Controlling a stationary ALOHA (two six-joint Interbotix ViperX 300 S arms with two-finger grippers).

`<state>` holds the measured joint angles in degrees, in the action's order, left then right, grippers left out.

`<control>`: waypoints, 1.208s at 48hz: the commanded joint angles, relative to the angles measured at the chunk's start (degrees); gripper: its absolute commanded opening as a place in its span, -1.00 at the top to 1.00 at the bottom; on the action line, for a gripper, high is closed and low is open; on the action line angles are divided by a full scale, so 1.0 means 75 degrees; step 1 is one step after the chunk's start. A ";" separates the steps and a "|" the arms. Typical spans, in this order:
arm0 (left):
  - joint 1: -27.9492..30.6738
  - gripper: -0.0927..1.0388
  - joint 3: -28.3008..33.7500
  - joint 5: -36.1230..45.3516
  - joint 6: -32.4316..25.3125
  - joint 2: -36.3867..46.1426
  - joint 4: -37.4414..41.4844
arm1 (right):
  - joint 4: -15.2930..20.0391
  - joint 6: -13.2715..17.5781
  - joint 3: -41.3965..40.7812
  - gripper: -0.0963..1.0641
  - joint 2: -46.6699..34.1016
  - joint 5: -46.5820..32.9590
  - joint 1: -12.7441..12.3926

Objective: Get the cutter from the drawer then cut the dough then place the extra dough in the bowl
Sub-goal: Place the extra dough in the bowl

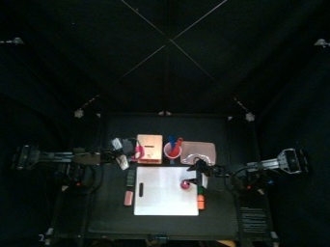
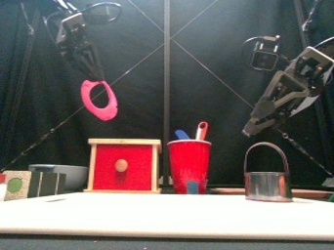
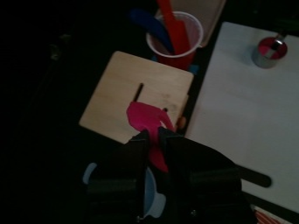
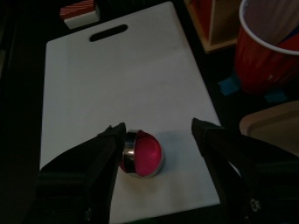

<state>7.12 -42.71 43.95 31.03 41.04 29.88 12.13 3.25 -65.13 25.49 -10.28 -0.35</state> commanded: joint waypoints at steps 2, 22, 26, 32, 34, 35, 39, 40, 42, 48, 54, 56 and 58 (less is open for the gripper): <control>0.0562 -0.22 -0.0363 -0.0258 -0.0012 0.0516 -0.0199 | 0.0012 0.0000 0.0070 -0.78 0.0000 -0.0023 -0.0047; 0.1441 -0.22 -0.1664 -0.1664 -0.0012 0.0152 -0.0879 | 0.0012 0.0012 0.0082 -0.78 -0.0117 -0.0023 -0.0035; 0.1582 -0.22 -0.1852 -0.1887 -0.0012 0.0035 -0.0949 | 0.0023 0.0012 0.0082 -0.78 -0.0117 -0.0023 -0.0023; 0.1664 -0.22 -0.2039 -0.2309 -0.0012 -0.0152 -0.0961 | 0.0105 0.0012 0.0082 -0.78 -0.0117 -0.0023 -0.0012; 0.1699 -0.22 -0.2109 -0.2414 -0.0012 -0.0234 -0.0973 | 0.0129 0.0012 0.0082 -0.78 -0.0129 -0.0023 -0.0012; 0.1711 -0.22 -0.2133 -0.2438 -0.0012 -0.0270 -0.0973 | 0.0152 0.0012 0.0070 -0.78 -0.0129 -0.0023 -0.0012; 0.1734 -0.22 -0.2215 -0.2531 0.0000 -0.0422 -0.1031 | 0.0187 0.0012 0.0059 -0.78 -0.0129 -0.0023 0.0000; 0.1734 -0.22 -0.2227 -0.2555 -0.0012 -0.0457 -0.1055 | 0.0187 0.0012 0.0059 -0.78 -0.0129 -0.0023 0.0000; 0.1746 -0.22 -0.2238 -0.2578 -0.0012 -0.0504 -0.1102 | 0.0199 0.0012 0.0047 -0.78 -0.0141 -0.0023 0.0000; 0.1758 -0.22 -0.2309 -0.2590 -0.0012 -0.0680 -0.1125 | 0.0199 0.0012 0.0059 -0.78 -0.0129 -0.0023 0.0000; 0.1770 -0.22 -0.2379 -0.2602 -0.0023 -0.0750 -0.1137 | 0.0199 0.0012 0.0070 -0.78 -0.0141 -0.0023 0.0012; 0.1770 -0.25 -0.2437 -0.2602 -0.0035 -0.0762 -0.1137 | 0.0199 0.0012 0.0059 -0.78 -0.0141 -0.0023 0.0000; 0.1770 -0.27 -0.2473 -0.2602 -0.0035 -0.0773 -0.1137 | 0.0199 0.0012 0.0070 -0.78 -0.0141 -0.0023 0.0000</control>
<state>20.13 -61.61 24.87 30.85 35.42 21.45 13.54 3.25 -65.21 23.99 -10.28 -0.35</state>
